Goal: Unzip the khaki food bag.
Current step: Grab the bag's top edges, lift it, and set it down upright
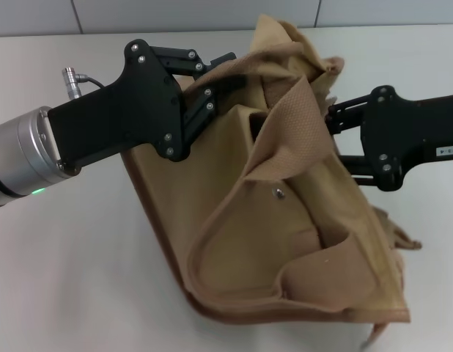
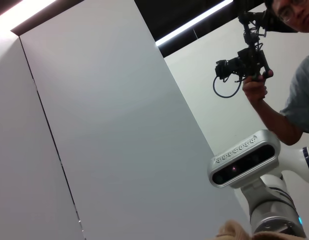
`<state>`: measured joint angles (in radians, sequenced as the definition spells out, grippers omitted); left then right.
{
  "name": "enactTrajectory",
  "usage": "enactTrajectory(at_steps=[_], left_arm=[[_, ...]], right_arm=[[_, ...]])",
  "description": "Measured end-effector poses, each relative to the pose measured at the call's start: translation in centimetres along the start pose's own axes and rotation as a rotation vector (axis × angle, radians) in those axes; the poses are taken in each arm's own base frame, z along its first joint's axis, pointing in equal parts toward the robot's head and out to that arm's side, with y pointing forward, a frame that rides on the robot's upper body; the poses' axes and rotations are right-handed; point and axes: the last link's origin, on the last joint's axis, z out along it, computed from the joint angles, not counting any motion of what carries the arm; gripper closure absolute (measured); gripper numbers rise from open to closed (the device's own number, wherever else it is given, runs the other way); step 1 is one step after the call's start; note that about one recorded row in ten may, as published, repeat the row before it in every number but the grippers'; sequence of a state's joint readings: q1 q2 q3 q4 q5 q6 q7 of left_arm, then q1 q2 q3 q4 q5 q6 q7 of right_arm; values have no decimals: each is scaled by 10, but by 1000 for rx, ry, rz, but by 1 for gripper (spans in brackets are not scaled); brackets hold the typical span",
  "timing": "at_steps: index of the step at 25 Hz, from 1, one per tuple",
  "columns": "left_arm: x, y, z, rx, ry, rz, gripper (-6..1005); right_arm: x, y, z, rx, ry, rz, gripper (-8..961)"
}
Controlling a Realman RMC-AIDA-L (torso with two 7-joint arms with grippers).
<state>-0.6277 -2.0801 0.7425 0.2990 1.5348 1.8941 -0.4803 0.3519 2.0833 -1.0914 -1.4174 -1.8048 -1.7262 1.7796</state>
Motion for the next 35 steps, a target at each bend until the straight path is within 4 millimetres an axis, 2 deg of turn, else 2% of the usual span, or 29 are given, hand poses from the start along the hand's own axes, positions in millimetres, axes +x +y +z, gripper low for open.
enactTrajectory(at_steps=[7,32,35], left_arm=[[0,-1,1,1,-1,0,938],[-1,-1,5,-7,6,-4,938],[-1,-1,5,-7,7,-4,938]], right_arm=[[-2,0,4,-17,-11,0,530],[-9,1,39,-47,-7,-72,538],[-7,-1,43,-36,22,-76,572]])
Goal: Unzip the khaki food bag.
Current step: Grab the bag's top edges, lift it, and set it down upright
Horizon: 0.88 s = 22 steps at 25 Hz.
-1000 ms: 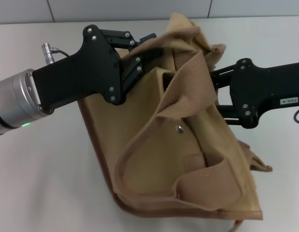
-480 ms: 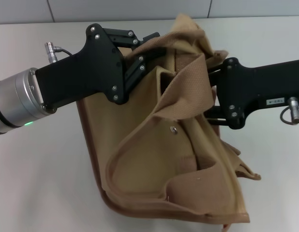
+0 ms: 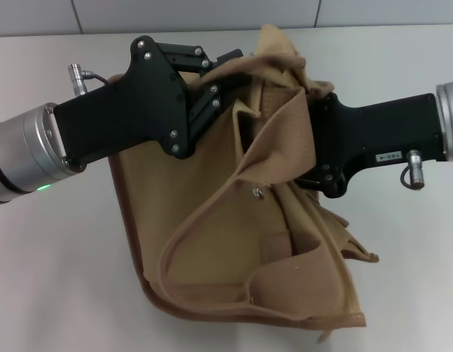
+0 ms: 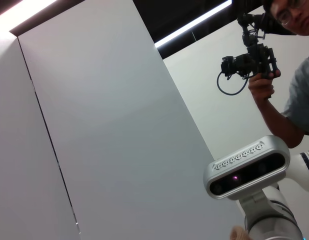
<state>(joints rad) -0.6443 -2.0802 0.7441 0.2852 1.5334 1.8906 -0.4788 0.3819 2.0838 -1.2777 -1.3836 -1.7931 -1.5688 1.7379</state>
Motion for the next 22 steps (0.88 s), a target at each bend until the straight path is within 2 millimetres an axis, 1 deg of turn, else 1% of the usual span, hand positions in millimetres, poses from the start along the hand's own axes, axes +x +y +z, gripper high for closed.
enactTrajectory(at_steps=[2,7,10,16,22], left_arm=[[0,0,0,-1,1,1,938],[0,0,0,-2,3,1,938],[1,0,0,-2,4,2,938],[1,0,0,-3,5,3,938],[1,1,-1,-1,5,3,938]], right_arm=[[0,0,2,0,7,-2,595],[0,-2,7,11,19,-10,766],[0,-3,7,22,16,-7,921],[-2,-3,6,28,14,-5,940],[-2,0,1,32,20,0,952]])
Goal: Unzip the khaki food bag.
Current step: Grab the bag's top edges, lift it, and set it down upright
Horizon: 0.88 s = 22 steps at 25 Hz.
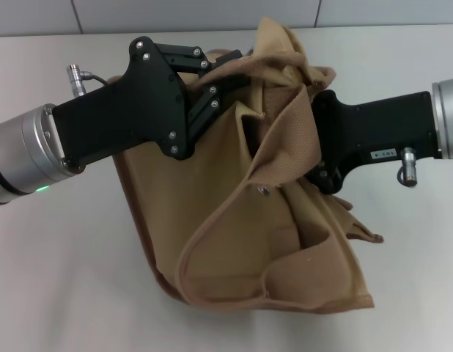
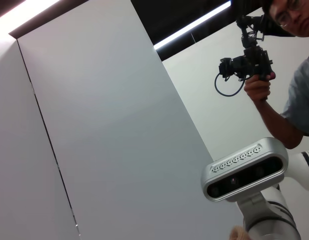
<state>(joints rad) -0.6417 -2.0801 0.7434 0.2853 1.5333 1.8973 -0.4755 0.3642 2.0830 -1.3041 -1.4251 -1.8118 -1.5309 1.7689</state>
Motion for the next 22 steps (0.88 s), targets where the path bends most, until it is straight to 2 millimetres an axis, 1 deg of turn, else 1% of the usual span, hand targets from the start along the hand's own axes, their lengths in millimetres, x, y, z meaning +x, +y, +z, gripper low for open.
enactTrajectory(at_steps=[5,13,22], left_arm=[[0,0,0,5,0,1,938],[0,-2,0,20,5,3,938],[0,-3,1,24,6,5,937]], right_arm=[[1,6,-3,-22,10,-1,950],[11,15,-12,-19,57,7,949],[15,21,-21,-24,93,31,947]])
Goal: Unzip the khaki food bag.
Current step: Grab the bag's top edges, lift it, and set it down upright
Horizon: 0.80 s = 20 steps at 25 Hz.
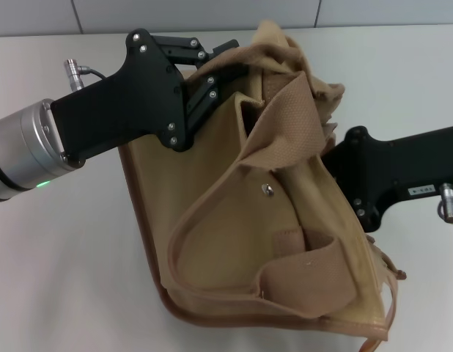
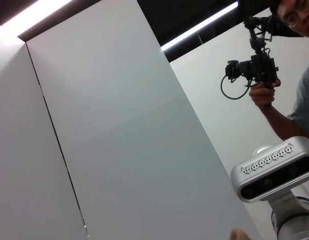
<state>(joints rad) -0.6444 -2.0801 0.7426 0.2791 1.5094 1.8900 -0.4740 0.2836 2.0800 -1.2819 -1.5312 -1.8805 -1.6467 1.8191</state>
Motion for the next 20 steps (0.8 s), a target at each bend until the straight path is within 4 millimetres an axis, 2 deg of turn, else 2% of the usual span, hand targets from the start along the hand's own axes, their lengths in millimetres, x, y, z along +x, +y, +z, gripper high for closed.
enactTrajectory(at_steps=[12,20], left_arm=[[1,-3,2,9,6,6,937],[1,-5,2,25,11,14,937]], right_arm=[[9,9,-30,34,4,51,944],[26,19,-45,37,9,116,942]])
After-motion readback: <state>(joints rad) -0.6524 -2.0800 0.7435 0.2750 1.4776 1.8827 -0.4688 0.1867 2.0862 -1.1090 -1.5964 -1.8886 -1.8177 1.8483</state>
